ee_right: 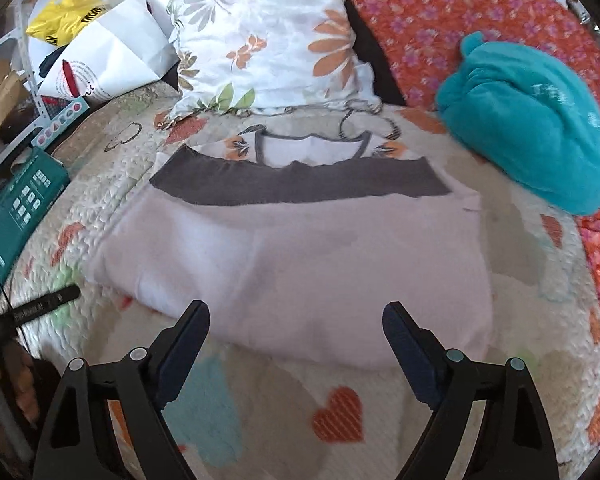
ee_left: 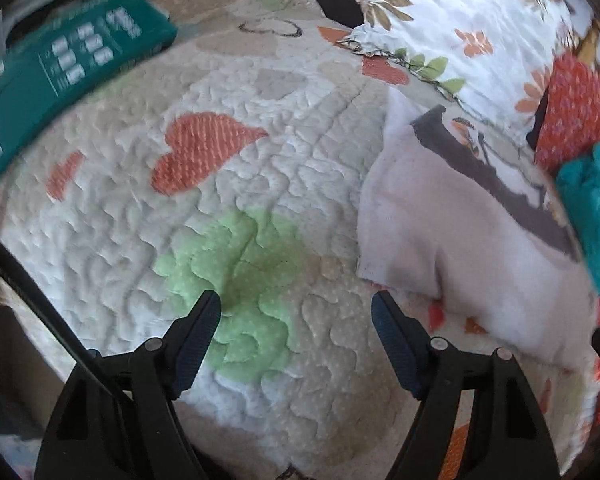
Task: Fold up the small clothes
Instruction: 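Move the right tool to the cardigan's side edge and close on it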
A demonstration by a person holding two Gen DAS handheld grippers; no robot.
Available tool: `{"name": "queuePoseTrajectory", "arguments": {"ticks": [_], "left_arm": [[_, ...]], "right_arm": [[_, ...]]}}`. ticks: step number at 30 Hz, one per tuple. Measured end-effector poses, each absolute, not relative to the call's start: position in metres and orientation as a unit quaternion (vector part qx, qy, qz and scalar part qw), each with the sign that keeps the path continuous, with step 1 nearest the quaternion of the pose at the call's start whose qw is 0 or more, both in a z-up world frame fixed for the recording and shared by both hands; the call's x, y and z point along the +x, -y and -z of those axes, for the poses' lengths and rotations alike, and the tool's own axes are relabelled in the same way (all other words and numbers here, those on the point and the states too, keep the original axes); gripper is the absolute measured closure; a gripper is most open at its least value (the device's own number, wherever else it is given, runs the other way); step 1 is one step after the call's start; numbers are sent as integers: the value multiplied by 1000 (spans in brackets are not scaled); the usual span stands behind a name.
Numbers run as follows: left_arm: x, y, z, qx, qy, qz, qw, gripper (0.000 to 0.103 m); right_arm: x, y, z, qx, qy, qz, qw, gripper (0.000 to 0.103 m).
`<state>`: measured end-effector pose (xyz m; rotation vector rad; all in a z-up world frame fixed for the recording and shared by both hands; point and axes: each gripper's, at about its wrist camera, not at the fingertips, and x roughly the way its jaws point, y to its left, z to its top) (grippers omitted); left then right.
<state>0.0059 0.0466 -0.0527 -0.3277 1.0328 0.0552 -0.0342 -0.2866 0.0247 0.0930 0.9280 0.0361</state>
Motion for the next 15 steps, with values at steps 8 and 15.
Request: {"name": "queuePoseTrajectory", "arguments": {"ticks": [8, 15], "left_arm": [[0, -34, 62, -102, -449, -12, 888, 21], [-12, -65, 51, -194, -415, -10, 889, 21]], "right_arm": [[7, 284, -27, 58, -467, -6, 882, 13], [64, 173, -24, 33, -507, -150, 848, 13]]}}
